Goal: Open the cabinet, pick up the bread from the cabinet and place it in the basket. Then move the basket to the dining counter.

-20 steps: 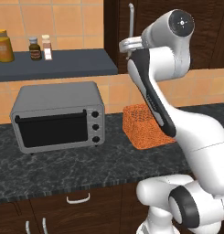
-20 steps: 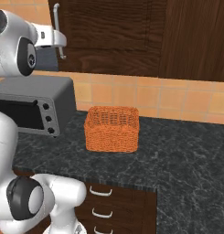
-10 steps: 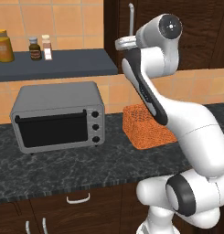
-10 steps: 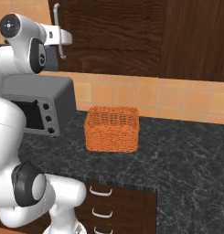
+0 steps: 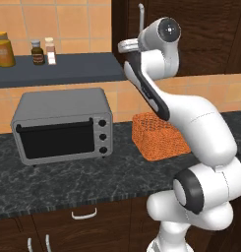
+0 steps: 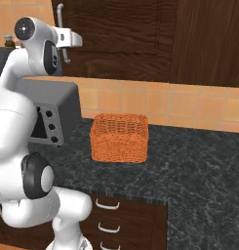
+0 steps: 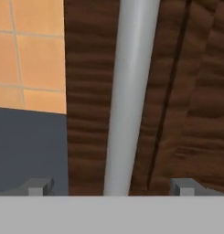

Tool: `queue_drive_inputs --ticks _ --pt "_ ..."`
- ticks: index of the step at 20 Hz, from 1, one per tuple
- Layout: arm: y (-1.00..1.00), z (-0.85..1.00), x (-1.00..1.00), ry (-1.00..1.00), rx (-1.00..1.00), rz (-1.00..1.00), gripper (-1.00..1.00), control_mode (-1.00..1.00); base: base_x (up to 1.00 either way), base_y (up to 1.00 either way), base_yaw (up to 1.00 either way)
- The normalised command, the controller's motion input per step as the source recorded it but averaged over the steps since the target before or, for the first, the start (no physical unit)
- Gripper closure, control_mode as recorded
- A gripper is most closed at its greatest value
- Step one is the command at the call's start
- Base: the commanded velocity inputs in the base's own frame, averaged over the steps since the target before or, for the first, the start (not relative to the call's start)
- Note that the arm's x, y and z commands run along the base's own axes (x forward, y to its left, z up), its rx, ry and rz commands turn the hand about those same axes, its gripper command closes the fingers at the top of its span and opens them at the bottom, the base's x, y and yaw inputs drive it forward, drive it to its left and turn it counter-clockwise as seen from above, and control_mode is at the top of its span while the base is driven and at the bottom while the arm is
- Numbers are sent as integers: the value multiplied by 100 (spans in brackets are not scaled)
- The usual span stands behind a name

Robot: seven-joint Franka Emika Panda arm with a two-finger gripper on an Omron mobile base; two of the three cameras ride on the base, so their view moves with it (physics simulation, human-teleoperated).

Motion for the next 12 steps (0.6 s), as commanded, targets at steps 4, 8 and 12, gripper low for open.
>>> queue_drive_inputs --ticks 4,8,12 --pt "20 -42 82 -15 0 -1 -100 -100 0 0 0" --pt "3 -58 100 -18 0 0 -100 -100 0 0 0" --pt "-4 -63 100 -12 0 2 100 -100 0 0 0"
